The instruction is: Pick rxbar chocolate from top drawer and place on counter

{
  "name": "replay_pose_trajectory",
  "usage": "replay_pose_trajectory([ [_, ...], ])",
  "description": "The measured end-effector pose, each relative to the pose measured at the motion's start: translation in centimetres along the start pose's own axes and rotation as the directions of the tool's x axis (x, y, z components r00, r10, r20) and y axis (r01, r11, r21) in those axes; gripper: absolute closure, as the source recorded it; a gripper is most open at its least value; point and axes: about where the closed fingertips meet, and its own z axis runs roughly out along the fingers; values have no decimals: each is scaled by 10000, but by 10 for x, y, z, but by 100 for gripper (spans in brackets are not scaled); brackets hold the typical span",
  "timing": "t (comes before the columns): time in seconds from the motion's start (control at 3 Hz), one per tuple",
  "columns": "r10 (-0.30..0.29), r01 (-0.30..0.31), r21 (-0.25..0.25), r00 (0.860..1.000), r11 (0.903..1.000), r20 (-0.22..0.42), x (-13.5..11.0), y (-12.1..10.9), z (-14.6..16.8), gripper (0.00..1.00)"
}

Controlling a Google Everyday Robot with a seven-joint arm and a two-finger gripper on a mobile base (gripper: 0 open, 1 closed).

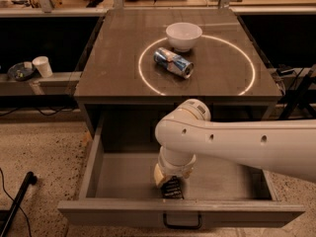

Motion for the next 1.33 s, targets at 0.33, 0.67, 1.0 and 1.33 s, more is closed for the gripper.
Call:
replay_pose_trajectory([
  [0.33,110,-110,222,9999,9997,32,0,2,3,60],
  [0.67,175,-175,350,9998,9992,-19,-1,3,3,42],
  [1.0,377,-378,976,9993,9945,28,0,3,2,18],
  [1.33,475,-467,1379,9989,9893,-22,-1,-3,1,0],
])
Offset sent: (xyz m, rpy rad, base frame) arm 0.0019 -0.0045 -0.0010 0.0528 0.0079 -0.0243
